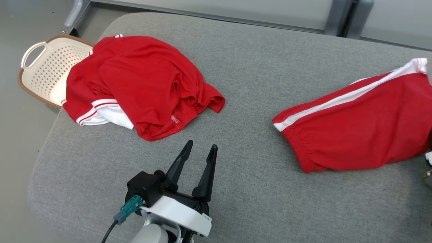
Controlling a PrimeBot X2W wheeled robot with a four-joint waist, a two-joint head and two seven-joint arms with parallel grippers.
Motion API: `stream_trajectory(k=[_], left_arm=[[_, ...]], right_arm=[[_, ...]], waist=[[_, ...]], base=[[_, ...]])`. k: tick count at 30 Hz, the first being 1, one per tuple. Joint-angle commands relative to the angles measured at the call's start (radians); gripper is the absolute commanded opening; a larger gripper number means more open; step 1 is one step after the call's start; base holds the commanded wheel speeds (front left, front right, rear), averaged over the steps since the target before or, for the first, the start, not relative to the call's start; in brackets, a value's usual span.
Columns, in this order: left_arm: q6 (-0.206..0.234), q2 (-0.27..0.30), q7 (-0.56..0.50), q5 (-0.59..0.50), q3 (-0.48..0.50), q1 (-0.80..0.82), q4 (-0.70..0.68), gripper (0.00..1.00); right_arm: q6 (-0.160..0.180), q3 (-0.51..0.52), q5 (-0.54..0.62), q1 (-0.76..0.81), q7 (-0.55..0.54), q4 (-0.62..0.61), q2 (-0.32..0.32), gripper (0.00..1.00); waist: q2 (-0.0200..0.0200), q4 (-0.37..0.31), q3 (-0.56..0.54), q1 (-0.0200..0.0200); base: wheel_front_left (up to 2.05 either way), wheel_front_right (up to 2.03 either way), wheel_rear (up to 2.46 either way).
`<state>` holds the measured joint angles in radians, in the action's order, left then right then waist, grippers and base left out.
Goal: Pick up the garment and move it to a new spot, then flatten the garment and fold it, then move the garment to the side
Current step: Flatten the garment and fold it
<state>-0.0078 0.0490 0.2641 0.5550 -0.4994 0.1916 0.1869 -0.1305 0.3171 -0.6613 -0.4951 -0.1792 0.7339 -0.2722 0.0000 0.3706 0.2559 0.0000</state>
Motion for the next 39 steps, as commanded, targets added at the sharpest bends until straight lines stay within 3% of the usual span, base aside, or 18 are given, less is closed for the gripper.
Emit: stream_trajectory(k=[1,10,18,30,39], left_arm=[[0.005,0.003,0.000,0.003,-0.004,0.006,-0.006,1.00],[0.012,0.003,0.000,0.015,-0.020,0.026,-0.014,1.00],[0.020,0.003,0.000,0.016,-0.029,0.043,-0.020,1.00],[0.024,0.003,0.000,0.004,-0.043,0.056,-0.007,1.00],[0.024,0.003,0.000,0.009,-0.058,0.059,-0.002,1.00]], right_arm=[[0.000,0.013,0.014,-0.015,-0.015,0.023,0.004,1.00],[0.000,0.089,0.053,-0.086,-0.071,0.100,0.011,1.00],[-0.001,0.118,0.017,-0.122,-0.109,0.089,0.030,1.00],[-0.003,0.056,-0.035,-0.113,-0.137,0.006,0.036,1.00],[-0.001,0.047,0.011,-0.135,-0.107,0.054,-0.001,1.00]], waist=[[0.0000,0.017,0.014,0.0000],[0.0000,0.042,0.043,0.0000],[0.0000,0.045,0.067,0.0000],[0.0000,0.039,0.078,0.0000],[0.0000,0.046,0.074,0.0000]], base=[[0.00,0.00,0.00],[0.00,0.00,0.00],[0.00,0.00,0.00],[0.00,0.00,0.00],[0.00,0.00,0.00]])
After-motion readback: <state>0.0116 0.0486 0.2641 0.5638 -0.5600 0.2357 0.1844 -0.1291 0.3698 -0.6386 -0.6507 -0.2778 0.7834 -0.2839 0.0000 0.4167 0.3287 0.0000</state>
